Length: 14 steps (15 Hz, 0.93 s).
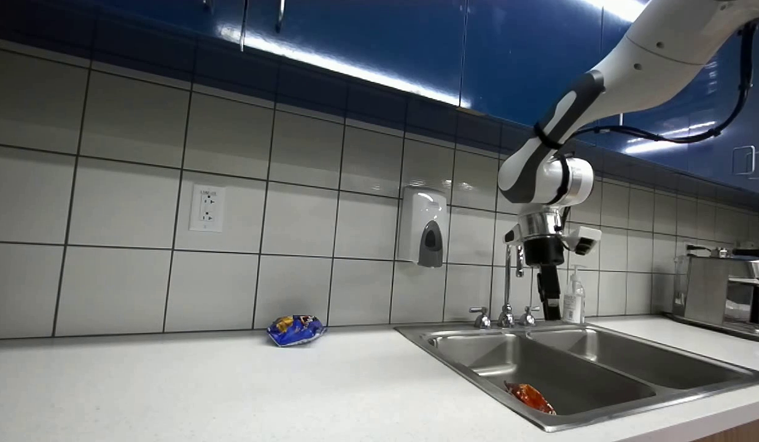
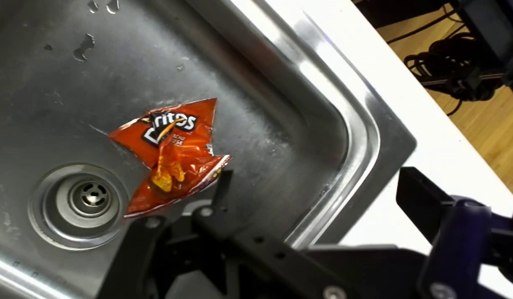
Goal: Place the red bag of doritos in the left sink
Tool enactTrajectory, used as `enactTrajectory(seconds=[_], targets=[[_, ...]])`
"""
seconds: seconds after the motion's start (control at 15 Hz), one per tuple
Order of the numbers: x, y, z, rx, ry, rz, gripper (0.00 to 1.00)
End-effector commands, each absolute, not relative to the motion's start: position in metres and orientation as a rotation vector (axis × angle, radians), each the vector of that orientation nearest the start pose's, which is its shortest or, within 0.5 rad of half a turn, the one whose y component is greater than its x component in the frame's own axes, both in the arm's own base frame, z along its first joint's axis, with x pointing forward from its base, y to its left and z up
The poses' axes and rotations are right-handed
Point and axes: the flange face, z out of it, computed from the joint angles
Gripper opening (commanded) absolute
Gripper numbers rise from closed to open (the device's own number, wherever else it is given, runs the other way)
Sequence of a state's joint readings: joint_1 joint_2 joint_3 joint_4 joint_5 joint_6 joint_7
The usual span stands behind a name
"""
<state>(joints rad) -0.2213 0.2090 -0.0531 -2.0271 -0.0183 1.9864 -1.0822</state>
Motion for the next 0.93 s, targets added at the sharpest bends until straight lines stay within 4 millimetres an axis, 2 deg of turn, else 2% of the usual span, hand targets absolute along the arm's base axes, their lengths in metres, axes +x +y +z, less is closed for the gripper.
enactTrajectory(seconds=[0.0,0.47,0.87], targets=[[0.499,-0.121,0.348,-2.704,-1.246,0.319,1.00],[0.448,-0.065,0.372,-2.616,-1.388,0.340,1.00],[0.410,-0.034,0.392,-2.545,-1.463,0.382,1.00]])
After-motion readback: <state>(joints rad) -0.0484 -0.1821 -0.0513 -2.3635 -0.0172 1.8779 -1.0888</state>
